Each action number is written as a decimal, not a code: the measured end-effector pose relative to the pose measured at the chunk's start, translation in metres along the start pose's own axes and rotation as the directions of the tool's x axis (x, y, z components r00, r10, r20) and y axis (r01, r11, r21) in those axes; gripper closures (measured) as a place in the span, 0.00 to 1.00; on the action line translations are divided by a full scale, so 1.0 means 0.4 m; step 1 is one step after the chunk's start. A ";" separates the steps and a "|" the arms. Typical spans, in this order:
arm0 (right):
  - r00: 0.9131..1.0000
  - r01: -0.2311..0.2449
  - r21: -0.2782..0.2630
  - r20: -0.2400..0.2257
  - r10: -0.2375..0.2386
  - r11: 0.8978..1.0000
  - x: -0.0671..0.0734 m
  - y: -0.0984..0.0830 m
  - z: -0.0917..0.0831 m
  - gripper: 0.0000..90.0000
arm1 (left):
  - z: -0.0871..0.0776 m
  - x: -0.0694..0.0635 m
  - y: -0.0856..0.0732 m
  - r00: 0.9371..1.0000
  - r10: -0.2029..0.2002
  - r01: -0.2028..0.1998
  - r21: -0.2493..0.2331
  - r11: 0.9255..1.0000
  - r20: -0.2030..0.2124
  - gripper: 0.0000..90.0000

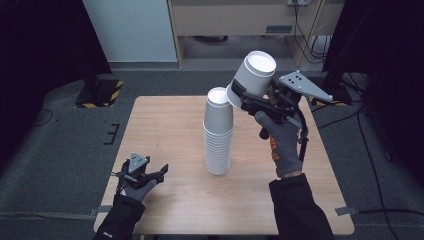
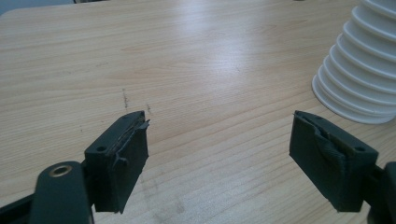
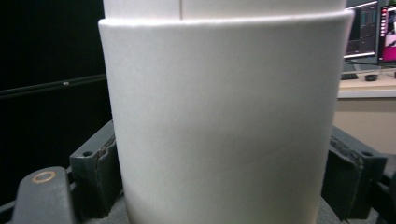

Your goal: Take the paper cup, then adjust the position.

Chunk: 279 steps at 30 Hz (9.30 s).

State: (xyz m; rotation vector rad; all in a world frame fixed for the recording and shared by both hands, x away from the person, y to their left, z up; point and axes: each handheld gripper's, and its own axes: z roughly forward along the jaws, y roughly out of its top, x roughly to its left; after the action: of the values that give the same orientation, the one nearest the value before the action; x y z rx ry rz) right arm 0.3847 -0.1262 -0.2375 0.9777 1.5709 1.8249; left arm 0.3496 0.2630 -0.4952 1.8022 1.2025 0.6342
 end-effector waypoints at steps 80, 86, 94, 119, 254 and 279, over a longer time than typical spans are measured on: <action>0.937 -0.345 0.125 0.098 0.334 0.930 -0.215 -0.360 -0.269 0.17 | -0.007 -0.075 0.012 0.990 0.059 -0.050 -0.070 0.996 0.125 0.27; 0.921 -0.386 0.116 0.095 0.377 0.915 -0.224 -0.375 -0.276 0.17 | -0.007 -0.103 0.016 0.985 0.074 -0.062 -0.081 0.995 0.153 0.28; 0.904 -0.426 0.108 0.101 0.416 0.898 -0.232 -0.387 -0.288 0.17 | -0.007 -0.141 0.019 0.975 0.102 -0.086 -0.092 0.992 0.195 0.29; 0.846 -0.534 0.114 0.082 0.528 0.838 -0.230 -0.435 -0.294 0.17 | -0.019 -0.249 0.038 0.946 0.156 -0.119 -0.142 0.983 0.284 0.39; 0.762 -0.645 0.135 0.038 0.646 0.752 -0.209 -0.480 -0.271 0.17 | 0.215 -0.595 0.216 0.854 0.344 -0.184 -0.391 0.902 0.391 0.86; 0.790 -0.610 0.149 0.051 0.610 0.778 -0.210 -0.483 -0.267 0.17 | 0.221 -0.590 0.189 0.829 0.347 -0.190 -0.363 0.912 0.439 0.87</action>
State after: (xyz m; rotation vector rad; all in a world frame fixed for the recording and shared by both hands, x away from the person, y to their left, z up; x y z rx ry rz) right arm 0.3375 -0.2213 -0.4485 1.7266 1.5192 2.1252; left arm 0.3585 0.0018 -0.4639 1.7338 0.4711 0.4408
